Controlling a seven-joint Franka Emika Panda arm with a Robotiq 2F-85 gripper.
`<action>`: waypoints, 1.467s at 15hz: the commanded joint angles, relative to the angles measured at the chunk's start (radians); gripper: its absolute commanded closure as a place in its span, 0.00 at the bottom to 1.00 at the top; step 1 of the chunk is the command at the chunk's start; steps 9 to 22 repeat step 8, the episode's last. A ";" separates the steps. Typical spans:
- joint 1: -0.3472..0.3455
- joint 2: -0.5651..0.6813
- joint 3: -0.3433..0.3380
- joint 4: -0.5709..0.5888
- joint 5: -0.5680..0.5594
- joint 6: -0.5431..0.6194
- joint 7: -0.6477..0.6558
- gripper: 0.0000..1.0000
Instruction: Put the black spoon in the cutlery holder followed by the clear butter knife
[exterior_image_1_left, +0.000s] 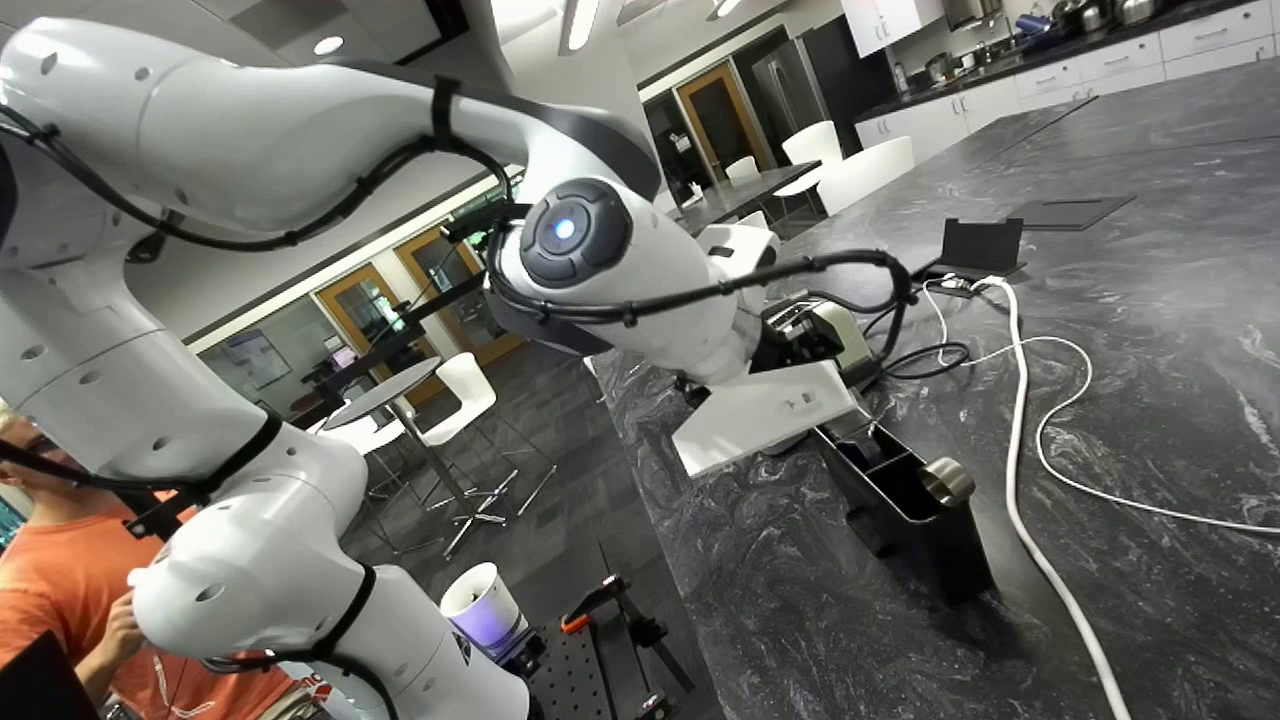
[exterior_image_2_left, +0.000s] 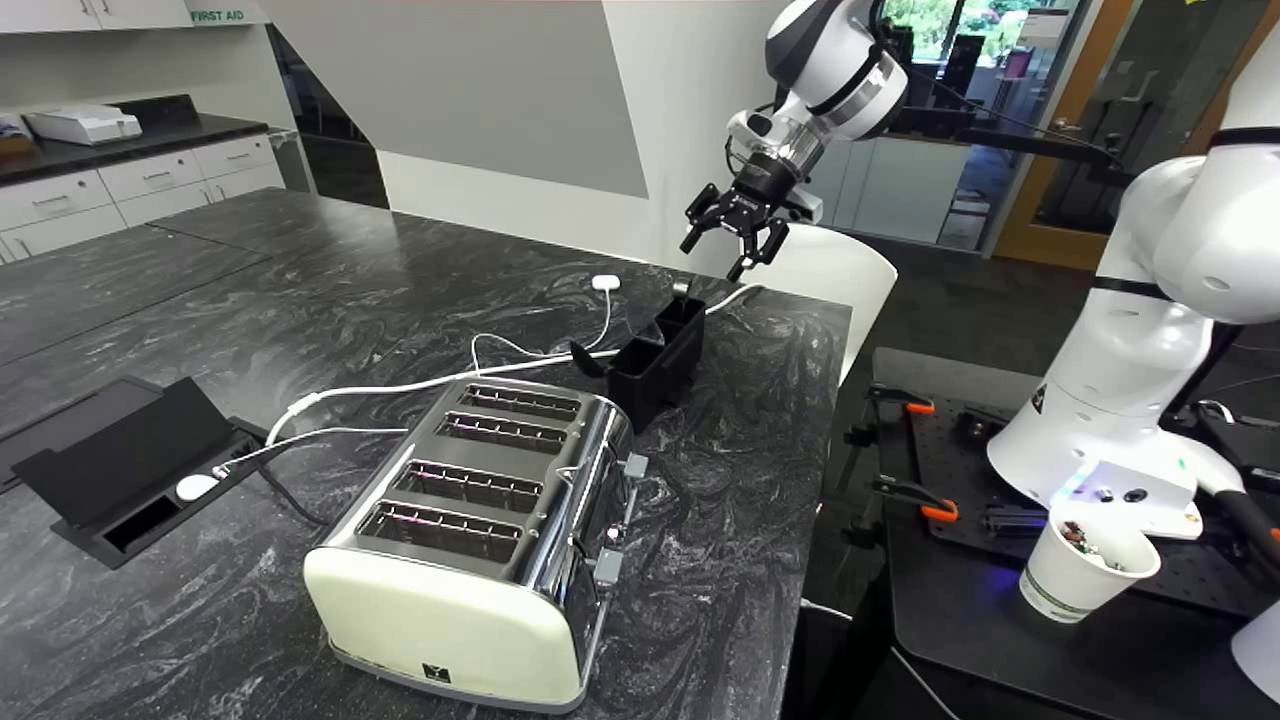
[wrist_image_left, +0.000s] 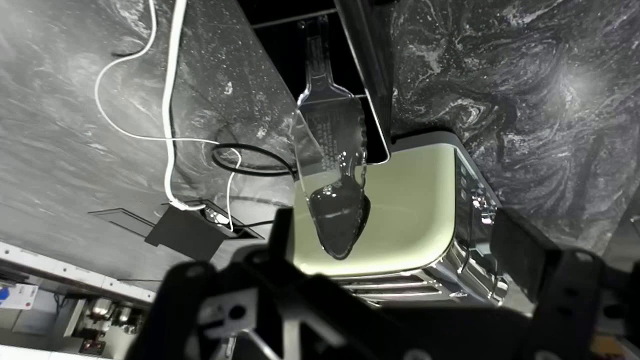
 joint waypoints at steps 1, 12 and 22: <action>0.004 -0.130 0.044 -0.077 -0.093 0.131 0.102 0.00; -0.008 -0.233 0.091 -0.151 -0.211 0.302 0.204 0.00; -0.008 -0.233 0.091 -0.151 -0.211 0.302 0.204 0.00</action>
